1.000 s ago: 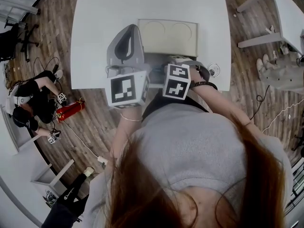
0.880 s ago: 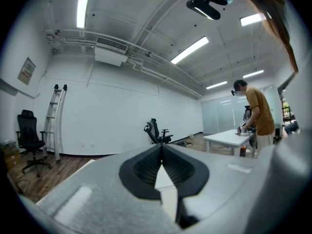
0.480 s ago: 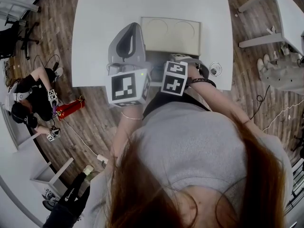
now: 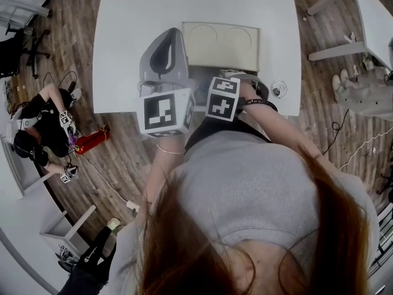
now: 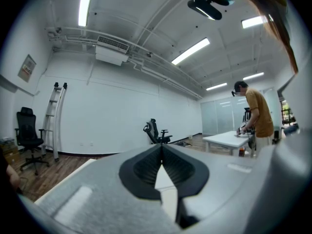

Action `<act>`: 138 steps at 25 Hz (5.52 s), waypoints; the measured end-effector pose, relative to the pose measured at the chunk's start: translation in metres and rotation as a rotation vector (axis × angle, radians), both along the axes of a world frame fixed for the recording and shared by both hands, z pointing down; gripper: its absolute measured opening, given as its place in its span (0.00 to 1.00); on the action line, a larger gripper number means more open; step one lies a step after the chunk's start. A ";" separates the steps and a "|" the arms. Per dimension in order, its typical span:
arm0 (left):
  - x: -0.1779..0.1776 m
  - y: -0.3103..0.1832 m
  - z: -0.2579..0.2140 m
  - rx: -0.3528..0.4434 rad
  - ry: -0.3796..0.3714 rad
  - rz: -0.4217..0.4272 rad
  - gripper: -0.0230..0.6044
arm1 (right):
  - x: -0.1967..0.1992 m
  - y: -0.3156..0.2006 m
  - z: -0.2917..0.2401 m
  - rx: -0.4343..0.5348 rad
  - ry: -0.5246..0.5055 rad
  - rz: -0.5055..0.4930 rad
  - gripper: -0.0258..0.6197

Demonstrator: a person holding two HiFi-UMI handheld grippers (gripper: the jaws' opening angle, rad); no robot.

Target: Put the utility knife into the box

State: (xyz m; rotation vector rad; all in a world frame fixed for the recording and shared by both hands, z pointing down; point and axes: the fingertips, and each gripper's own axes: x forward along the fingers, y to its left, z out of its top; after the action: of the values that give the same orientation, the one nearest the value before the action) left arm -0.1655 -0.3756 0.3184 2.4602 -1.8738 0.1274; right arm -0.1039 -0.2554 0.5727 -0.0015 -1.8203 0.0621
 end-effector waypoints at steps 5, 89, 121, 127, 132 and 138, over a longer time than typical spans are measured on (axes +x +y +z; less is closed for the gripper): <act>0.004 -0.001 -0.002 0.005 0.004 0.011 0.03 | 0.001 -0.001 0.000 0.001 0.004 -0.008 0.25; 0.052 0.264 -0.027 0.065 -0.041 0.168 0.03 | 0.079 0.136 -0.289 0.740 -1.096 0.835 0.04; 0.131 0.417 -0.034 0.053 -0.053 0.111 0.03 | 0.133 0.284 -0.298 0.668 -1.140 0.749 0.04; 0.128 0.429 -0.036 0.062 -0.054 0.137 0.03 | 0.125 0.303 -0.302 0.662 -1.165 0.754 0.04; 0.123 0.434 -0.038 0.070 -0.055 0.132 0.03 | 0.120 0.310 -0.303 0.673 -1.143 0.726 0.04; 0.123 0.439 -0.039 0.072 -0.057 0.136 0.03 | 0.118 0.314 -0.304 0.686 -1.135 0.731 0.04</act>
State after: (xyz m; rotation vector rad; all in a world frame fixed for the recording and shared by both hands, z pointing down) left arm -0.0423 0.0638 0.2796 2.6593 -1.7612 0.1385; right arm 0.0142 0.0583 0.2690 1.3507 -2.7675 -0.0717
